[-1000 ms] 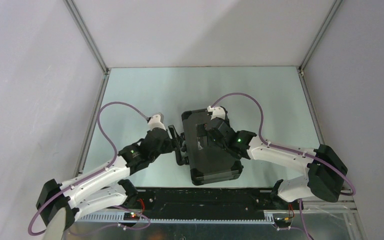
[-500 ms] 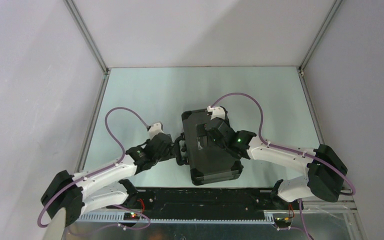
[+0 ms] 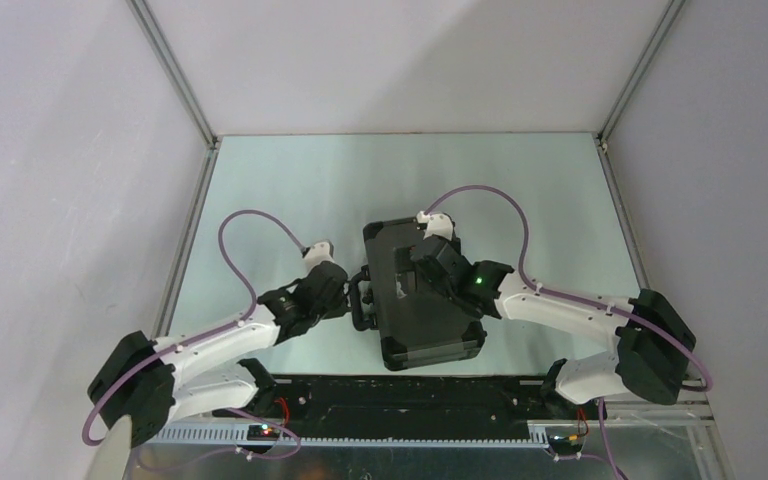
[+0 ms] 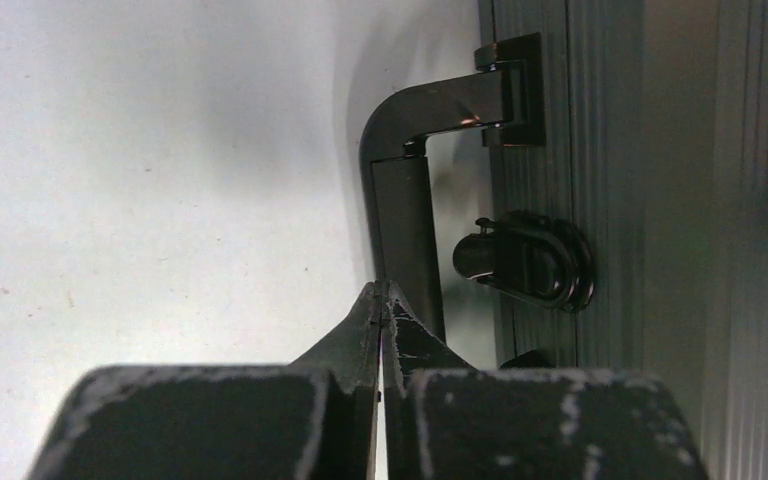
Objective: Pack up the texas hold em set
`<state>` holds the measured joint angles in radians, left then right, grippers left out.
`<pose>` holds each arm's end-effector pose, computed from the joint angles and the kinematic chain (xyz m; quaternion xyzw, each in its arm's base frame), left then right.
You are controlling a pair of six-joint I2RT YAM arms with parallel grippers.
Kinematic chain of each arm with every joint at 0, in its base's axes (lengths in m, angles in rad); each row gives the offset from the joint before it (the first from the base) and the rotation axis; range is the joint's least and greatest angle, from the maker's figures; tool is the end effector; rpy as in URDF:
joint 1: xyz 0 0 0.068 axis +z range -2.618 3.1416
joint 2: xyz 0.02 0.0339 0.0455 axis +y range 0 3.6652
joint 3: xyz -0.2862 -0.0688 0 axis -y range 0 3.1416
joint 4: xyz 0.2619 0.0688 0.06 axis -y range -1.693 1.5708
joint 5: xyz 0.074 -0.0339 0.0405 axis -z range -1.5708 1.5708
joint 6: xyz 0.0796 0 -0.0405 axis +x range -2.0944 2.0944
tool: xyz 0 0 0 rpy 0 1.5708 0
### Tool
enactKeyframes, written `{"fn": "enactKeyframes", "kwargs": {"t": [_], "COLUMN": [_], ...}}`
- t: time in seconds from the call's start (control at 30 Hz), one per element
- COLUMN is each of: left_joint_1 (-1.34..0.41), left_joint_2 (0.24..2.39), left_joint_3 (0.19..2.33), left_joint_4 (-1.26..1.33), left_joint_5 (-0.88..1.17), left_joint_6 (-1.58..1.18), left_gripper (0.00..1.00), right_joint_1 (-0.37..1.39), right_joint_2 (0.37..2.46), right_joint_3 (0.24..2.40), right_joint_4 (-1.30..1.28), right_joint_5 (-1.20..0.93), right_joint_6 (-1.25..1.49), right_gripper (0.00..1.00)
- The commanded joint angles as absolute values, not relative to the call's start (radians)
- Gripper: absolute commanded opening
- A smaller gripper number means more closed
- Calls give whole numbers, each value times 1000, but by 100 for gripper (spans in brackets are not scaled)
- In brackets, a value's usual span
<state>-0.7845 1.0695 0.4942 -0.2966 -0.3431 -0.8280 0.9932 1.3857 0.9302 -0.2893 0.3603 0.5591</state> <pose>0.1822 -0.1440 0.1583 -0.0786 0.9243 -0.1324 0.3493 0.2081 0.2679 0.2328 -0.1238 0.8954 0.1595 0.3967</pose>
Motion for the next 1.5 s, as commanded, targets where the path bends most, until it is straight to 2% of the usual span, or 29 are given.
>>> {"fn": "enactKeyframes", "kwargs": {"t": [0.0, 0.2, 0.33, 0.7, 0.97, 1.47], "left_joint_1": [-779, -780, -778, -778, -778, -778], "left_joint_2": [1091, 1140, 1175, 1233, 1274, 1301], "left_joint_3": [519, 526, 533, 564, 575, 545], "left_joint_4": [-189, -133, -104, -77, -66, -66], "left_joint_5": [-311, -295, -285, -265, -258, -232], "left_joint_6": [-803, -792, -790, -774, -765, -773], "left_gripper": [0, 0, 0, 0, 0, 0], "right_joint_1": [966, 874, 790, 503, 494, 495], "right_joint_2": [1316, 1116, 1058, 1169, 1272, 1308], "right_joint_3": [911, 911, 911, 911, 898, 871], "right_joint_4": [-423, -491, -560, -616, -589, -568], "right_joint_5": [399, 398, 393, 247, 181, 176], "right_joint_6": [611, 592, 589, 537, 522, 517], "right_gripper": [99, 99, 100, 100, 99, 100]}}
